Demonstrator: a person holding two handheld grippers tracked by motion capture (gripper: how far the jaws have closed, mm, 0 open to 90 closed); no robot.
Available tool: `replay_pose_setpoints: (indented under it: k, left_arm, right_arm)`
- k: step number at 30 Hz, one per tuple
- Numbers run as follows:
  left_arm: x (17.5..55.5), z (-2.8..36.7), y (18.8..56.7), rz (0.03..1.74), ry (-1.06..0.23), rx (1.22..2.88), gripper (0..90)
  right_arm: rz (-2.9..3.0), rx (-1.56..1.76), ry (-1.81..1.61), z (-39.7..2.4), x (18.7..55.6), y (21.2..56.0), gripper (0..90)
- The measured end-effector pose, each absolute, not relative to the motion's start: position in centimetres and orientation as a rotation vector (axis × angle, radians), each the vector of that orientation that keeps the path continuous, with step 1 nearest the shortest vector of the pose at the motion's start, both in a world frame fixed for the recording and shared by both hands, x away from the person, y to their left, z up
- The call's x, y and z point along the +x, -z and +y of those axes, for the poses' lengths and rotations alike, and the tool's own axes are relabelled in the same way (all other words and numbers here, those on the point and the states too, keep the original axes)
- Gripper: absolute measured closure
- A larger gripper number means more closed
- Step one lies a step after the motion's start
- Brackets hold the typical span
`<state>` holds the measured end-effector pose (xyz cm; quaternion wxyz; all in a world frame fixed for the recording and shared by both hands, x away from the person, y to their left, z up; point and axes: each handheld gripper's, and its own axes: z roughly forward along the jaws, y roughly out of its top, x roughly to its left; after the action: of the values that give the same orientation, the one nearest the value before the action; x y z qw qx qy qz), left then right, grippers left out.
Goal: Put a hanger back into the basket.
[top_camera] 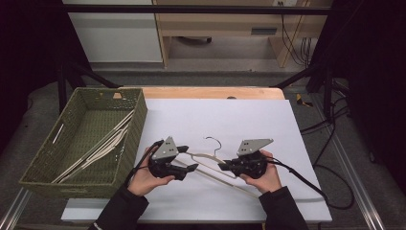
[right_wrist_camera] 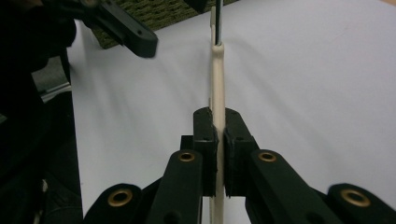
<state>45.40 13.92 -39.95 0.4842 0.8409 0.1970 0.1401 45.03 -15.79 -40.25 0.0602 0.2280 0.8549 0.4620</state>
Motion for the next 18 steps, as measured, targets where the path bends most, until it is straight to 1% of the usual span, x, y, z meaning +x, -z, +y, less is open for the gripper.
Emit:
replay_pose_setpoints:
  k: [3, 6, 11, 13, 15, 17, 18]
  left_arm:
    - [45.2, 14.4, 39.7, 0.485, -0.334, 2.033, 29.6]
    - [45.2, 14.3, 39.6, 0.481, -0.324, 2.027, 31.8]
    - [45.1, 13.7, 39.9, 0.449, -0.296, 2.051, 39.9]
    - [45.0, 13.5, 40.0, 0.433, -0.281, 2.062, 44.3]
    - [44.9, 13.3, 40.2, 0.414, -0.267, 2.063, 51.6]
    - [44.8, 13.2, 40.1, 0.392, -0.26, 2.072, 61.4]
    - [44.7, 13.1, 40.1, 0.394, -0.255, 2.074, 64.3]
  right_arm:
    - [2.592, 0.66, -1.442, -16.1, 44.8, 39.7, 86.8]
    - [2.575, 0.628, -1.473, -16.0, 44.4, 39.0, 86.8]
    - [2.593, 0.565, -1.482, -15.2, 43.8, 38.5, 86.7]
    - [2.611, 0.543, -1.474, -14.9, 43.7, 38.5, 86.7]
    - [2.631, 0.527, -1.454, -14.5, 43.5, 38.5, 86.7]
    - [2.641, 0.512, -1.46, -14.2, 43.5, 38.7, 86.7]
    - [2.642, 0.51, -1.465, -14.2, 43.5, 38.7, 86.7]
